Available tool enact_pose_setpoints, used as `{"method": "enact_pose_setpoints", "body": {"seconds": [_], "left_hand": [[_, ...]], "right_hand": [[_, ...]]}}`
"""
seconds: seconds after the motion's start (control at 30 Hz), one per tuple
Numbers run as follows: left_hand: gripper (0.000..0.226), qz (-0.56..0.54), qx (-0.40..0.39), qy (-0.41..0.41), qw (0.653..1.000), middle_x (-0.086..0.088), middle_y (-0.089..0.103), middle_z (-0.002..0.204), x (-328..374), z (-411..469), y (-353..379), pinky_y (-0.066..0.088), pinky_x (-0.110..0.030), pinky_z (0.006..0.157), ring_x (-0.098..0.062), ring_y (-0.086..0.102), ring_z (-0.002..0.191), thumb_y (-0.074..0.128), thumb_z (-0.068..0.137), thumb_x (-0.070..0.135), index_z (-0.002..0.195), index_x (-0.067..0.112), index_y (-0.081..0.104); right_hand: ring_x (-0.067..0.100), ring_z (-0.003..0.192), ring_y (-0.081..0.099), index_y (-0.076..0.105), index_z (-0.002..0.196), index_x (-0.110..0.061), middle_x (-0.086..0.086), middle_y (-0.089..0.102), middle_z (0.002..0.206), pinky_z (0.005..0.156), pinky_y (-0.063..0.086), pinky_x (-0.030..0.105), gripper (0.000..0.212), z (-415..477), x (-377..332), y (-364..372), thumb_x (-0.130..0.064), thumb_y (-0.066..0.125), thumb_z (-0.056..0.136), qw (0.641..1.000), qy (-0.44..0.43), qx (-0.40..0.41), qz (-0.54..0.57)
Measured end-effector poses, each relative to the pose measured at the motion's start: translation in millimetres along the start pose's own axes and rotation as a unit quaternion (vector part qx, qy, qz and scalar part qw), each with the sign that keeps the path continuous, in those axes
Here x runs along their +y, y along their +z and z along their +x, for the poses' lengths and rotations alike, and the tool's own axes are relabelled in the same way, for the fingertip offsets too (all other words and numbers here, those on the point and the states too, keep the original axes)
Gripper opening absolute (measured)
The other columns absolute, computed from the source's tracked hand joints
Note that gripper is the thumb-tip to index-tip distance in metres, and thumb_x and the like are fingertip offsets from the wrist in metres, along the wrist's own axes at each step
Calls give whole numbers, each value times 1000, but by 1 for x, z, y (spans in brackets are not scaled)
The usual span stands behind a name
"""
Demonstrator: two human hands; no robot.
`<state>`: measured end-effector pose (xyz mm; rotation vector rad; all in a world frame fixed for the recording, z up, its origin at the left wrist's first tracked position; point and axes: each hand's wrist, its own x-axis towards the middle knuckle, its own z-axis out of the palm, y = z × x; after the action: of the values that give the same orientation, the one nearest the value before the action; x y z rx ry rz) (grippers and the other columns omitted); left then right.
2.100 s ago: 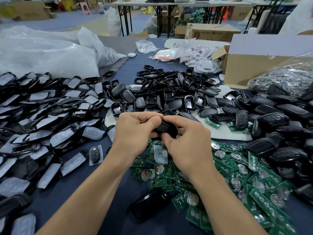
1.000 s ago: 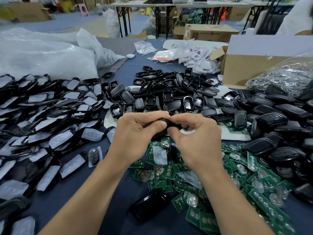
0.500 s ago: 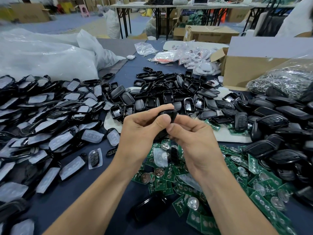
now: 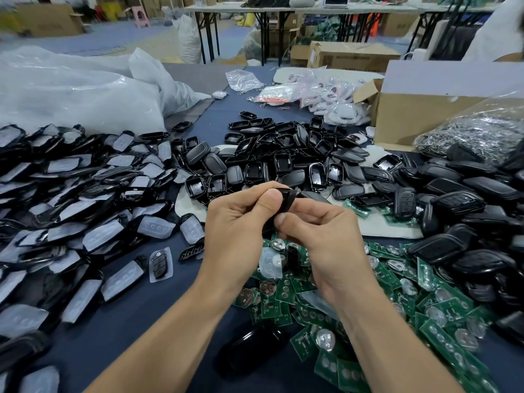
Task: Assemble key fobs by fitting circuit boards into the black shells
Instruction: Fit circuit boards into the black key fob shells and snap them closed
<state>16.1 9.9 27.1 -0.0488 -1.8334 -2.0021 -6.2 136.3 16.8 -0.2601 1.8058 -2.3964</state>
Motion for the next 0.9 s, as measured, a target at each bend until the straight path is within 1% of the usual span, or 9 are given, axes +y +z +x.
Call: {"method": "enact_pose_setpoints", "body": {"seconds": [0.13,0.3,0.33,0.4,0.47,0.57,0.67,0.8,0.9], "left_hand": [[23,4,15,-23,1000,2,81,87,-2,1,-1,55,-14,75,-9,76,86,66,94,12,88,26,84],[21,6,7,-59,998,-1,81,87,-1,4,-2,55,-17,74,-10,76,86,64,90,24,85,27,85],[25,-8,0,-79,997,-6,81,87,-1,5,-3,56,-20,73,-12,75,84,61,91,29,84,26,85],[39,-23,-24,-114,993,-12,80,93,-1,7,-6,58,-30,79,-18,73,84,50,96,41,88,24,84],[47,-27,-44,-126,991,-7,80,98,-2,8,-8,58,-33,86,-18,74,91,42,99,46,92,28,84],[37,-33,-36,-108,993,-3,81,100,-1,8,-10,59,-28,87,-17,76,97,49,99,34,93,26,85],[23,-31,-11,-91,995,-8,81,96,-1,10,-11,60,-28,87,-21,76,98,65,82,17,93,18,85],[26,8,5,-45,999,-1,81,89,-2,11,-10,57,-18,75,-12,76,87,70,77,8,87,27,85],[35,53,-9,-1,999,7,81,91,-5,10,-10,57,-15,76,-9,77,89,73,80,5,90,36,84]], "right_hand": [[16,69,72,84,87,-13,13,79,81,67,56,22,24,0,4,1,9,78,79,1000,5,12,-16],[16,69,71,83,86,-13,13,79,81,68,57,25,22,1,4,1,8,80,78,999,17,18,-22],[16,67,69,83,86,-13,12,79,80,69,58,26,22,1,3,2,8,79,78,999,20,18,-17],[16,65,66,84,85,-14,12,77,78,71,59,27,22,1,2,4,7,78,80,999,31,26,2],[16,70,69,84,83,-14,11,78,82,70,59,24,21,2,0,5,6,76,82,997,49,36,42],[15,77,75,83,81,-11,11,80,89,69,59,21,22,3,-2,4,8,73,84,992,70,41,95],[17,81,77,83,80,-12,10,80,88,73,61,24,27,3,-3,2,11,71,84,990,71,37,115],[19,81,77,82,82,-10,12,79,87,73,61,26,29,4,-2,2,15,68,85,991,56,37,112],[18,73,73,80,90,-13,10,78,81,69,58,24,33,5,-1,-2,17,67,84,998,21,49,43]]}}
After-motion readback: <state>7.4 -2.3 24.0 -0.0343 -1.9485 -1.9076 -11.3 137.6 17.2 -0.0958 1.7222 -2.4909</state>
